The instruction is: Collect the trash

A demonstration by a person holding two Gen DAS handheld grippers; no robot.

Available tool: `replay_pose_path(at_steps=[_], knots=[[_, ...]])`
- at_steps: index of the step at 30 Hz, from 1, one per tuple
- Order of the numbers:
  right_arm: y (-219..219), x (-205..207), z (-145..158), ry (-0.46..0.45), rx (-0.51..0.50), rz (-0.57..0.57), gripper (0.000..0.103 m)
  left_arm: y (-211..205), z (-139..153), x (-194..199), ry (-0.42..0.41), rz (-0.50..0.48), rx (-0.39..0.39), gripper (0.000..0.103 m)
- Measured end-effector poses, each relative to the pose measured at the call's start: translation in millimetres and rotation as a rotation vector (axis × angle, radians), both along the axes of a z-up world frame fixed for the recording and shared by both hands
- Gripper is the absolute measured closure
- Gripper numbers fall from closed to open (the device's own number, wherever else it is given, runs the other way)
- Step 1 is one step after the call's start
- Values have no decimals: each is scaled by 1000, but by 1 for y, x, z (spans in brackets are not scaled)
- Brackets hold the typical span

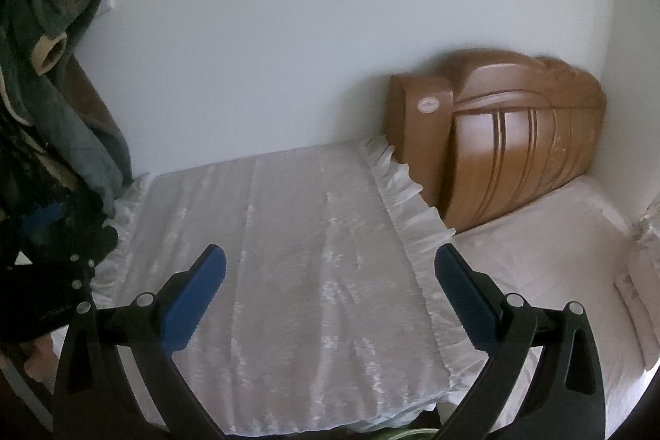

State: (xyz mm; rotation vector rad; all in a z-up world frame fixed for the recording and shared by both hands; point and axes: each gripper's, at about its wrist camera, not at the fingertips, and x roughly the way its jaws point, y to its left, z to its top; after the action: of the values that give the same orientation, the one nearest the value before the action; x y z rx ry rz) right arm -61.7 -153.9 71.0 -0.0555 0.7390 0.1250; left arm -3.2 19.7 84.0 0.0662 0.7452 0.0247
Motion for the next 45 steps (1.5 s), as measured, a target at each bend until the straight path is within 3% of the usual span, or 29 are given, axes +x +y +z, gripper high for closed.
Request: replay_pose_path(at_steps=[45], knots=[[-5, 12, -11, 22, 19, -17, 2, -4, -8, 14, 30, -29, -20, 8]])
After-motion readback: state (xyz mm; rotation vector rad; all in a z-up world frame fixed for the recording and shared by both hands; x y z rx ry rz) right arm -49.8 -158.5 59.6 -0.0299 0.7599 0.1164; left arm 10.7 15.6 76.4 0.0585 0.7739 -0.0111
